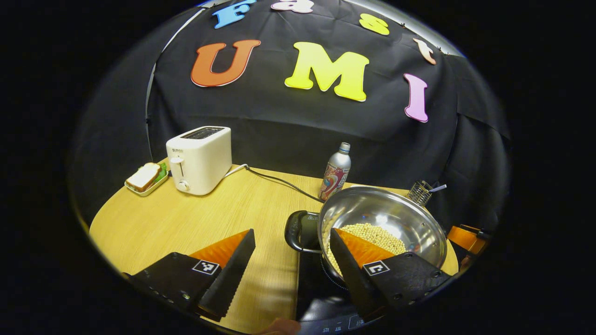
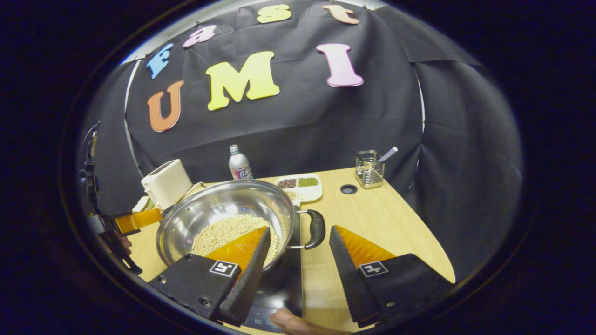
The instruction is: First push the handle of the pot to place it horizontally, then grasp the pot with both hands and set it on the induction cooktop.
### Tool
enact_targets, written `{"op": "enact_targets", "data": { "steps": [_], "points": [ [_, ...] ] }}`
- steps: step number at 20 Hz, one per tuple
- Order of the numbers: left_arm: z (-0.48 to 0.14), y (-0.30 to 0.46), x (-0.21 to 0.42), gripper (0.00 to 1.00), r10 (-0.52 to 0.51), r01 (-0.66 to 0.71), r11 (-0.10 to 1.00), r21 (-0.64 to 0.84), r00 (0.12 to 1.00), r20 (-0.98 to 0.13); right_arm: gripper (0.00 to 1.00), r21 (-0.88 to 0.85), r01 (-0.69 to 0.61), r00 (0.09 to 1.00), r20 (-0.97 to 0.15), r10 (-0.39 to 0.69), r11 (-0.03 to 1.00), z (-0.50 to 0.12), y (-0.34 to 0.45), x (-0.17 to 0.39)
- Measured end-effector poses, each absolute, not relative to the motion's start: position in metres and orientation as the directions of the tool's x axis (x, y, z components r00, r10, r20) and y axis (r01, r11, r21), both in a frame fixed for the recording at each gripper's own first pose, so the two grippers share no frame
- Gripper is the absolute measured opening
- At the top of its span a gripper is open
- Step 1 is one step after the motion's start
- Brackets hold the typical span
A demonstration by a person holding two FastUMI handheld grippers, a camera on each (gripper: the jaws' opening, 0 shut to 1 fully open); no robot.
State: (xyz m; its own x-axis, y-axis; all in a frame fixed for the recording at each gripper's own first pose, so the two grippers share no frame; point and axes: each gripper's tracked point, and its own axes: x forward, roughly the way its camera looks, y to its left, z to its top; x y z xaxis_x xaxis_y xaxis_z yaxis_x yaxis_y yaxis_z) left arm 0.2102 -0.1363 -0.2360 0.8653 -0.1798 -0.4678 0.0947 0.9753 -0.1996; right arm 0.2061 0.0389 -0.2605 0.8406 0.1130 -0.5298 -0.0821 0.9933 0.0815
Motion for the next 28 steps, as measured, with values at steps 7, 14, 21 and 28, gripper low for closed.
{"op": "enact_targets", "data": {
  "steps": [7, 14, 21, 28],
  "points": [
    [-0.187, -0.124, 0.136, 0.96, -0.154, 0.109, 0.983, -0.145, 0.926, -0.346, 0.81, 0.047, -0.085, 0.876, -0.473, 0.097, 0.995, -0.232, 0.042, 0.153],
    [-0.133, -0.12, 0.072, 0.95, -0.152, 0.127, 0.985, -0.117, 0.96, -0.235, 0.93, 0.007, -0.088, 0.93, -0.358, 0.085, 0.996, -0.177, 0.035, 0.093],
    [-0.064, -0.103, 0.012, 0.95, -0.134, 0.122, 0.988, -0.099, 0.983, -0.122, 0.99, 0.003, -0.099, 0.97, -0.222, 0.097, 0.995, -0.101, 0.037, 0.031],
    [-0.027, -0.07, -0.026, 0.95, -0.09, 0.085, 0.993, -0.083, 0.994, -0.062, 0.99, 0.029, -0.08, 0.99, -0.116, 0.083, 0.996, -0.045, 0.036, -0.015]
  ]
}}
